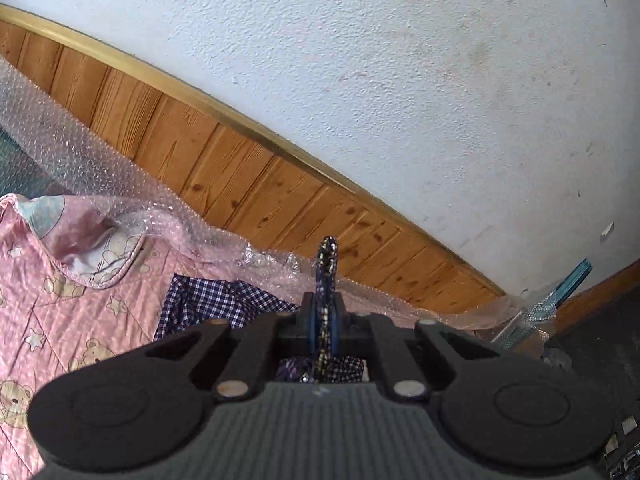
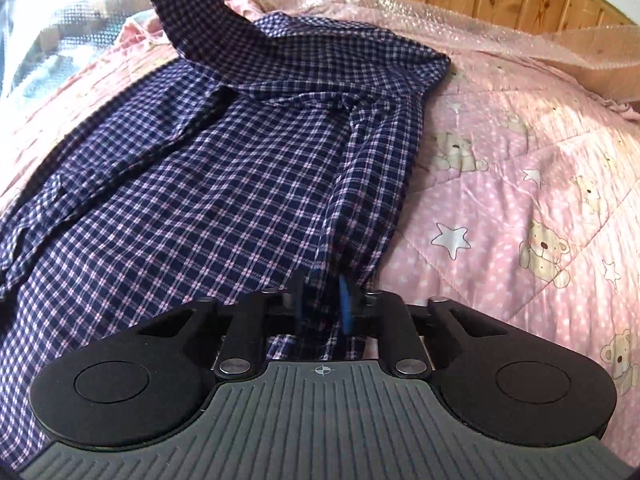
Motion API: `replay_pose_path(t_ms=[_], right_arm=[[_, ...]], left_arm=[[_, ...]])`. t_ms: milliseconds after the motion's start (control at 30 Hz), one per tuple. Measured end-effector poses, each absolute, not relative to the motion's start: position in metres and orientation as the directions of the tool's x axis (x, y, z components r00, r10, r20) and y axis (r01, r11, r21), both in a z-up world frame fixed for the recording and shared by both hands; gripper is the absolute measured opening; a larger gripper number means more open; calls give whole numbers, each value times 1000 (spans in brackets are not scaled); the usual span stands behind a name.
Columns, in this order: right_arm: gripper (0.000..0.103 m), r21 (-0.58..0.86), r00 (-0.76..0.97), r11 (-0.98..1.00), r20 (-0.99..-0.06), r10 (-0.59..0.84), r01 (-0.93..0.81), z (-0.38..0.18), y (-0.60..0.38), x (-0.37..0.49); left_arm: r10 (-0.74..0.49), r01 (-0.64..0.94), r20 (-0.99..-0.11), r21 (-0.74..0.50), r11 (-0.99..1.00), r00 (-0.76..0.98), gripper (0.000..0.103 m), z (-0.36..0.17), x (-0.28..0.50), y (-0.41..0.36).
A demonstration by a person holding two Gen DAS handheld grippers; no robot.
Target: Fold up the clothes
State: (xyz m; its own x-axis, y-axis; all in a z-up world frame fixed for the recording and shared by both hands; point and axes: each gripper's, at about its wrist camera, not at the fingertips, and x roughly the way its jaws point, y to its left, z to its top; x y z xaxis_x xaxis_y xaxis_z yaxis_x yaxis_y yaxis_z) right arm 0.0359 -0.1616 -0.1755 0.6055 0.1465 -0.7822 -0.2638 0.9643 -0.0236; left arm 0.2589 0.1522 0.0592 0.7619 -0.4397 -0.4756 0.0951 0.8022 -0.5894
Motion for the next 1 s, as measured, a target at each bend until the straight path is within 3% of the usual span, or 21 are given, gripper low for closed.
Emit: replay_pose_path(t_ms=[200,333,400,467,500,633,767,833,900,1000], right_arm=[[0,-29,597,963,-789,142,-267,-171,-139,46],[2,-137,567,933,-820,82,-333,-177,-125,39],[7,-119,543,936,-835,86,-331,-171,-134,33],[21,-108,556,938,-825,100,-329,-166,-146,26],[22,-78,575,942,-807,132,-326,-159,-153,22],[22,41,620,958,-754,217,-285,-140,-181,21],[18,10,502,954,-849,166,-299,-161,-191,53],[27,-11,594,956,-786,173,-293,-138,-196,64],[55,-63,672,948,-719,174,-313,-116,-192,84],[57,-149,668,898,-720,189,-415,-121,-166,129]], left_arm=[[-453,122,-451,-593,796,769,7,73,259,147],[-457,118,-446,-604,788,769,7,72,259,149],[-459,116,-444,-610,784,769,7,72,259,149],[-461,114,-442,-615,780,770,7,72,259,150],[-462,113,-440,-618,778,770,7,72,259,150],[-466,110,-436,-629,770,770,7,71,260,152],[-478,133,-418,-630,765,773,7,84,262,143],[-489,155,-404,-628,763,773,7,94,264,135],[-499,174,-390,-626,760,774,7,104,265,126],[-503,191,-375,-622,759,779,7,115,270,115]])
